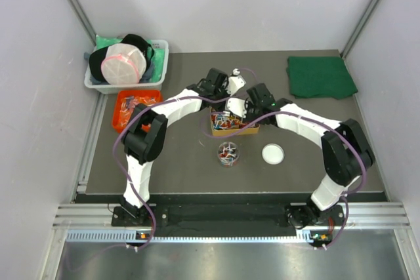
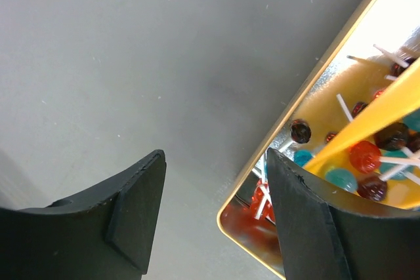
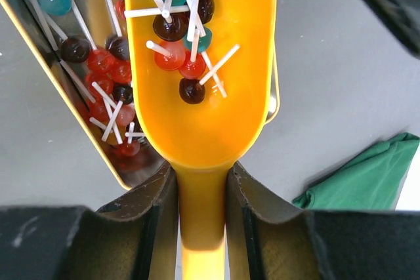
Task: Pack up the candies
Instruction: Scoop the fake candies from the storage box, then place the fake candies in the packing bottle.
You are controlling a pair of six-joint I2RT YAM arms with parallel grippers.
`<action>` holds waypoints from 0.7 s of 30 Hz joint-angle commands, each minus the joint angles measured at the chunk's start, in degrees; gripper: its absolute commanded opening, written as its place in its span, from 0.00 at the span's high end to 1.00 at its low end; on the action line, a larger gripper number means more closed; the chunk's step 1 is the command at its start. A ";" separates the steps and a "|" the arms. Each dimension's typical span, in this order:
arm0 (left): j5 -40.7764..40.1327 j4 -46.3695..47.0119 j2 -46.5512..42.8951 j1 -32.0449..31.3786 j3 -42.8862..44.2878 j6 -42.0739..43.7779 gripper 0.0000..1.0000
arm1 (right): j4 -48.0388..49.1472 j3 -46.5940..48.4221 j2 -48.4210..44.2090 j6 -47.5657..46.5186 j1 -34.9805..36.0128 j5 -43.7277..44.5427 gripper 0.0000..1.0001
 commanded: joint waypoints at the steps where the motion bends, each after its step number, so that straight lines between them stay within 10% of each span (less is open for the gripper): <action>1: 2.49 -2.12 0.81 -0.55 0.47 0.07 0.32 | 5.83 0.66 -4.86 -0.17 -0.79 -2.34 1.00; 21: 3.64 -2.91 0.02 -0.55 -0.41 0.25 0.32 | -0.50 -3.03 -7.77 -4.57 -0.87 -6.13 1.00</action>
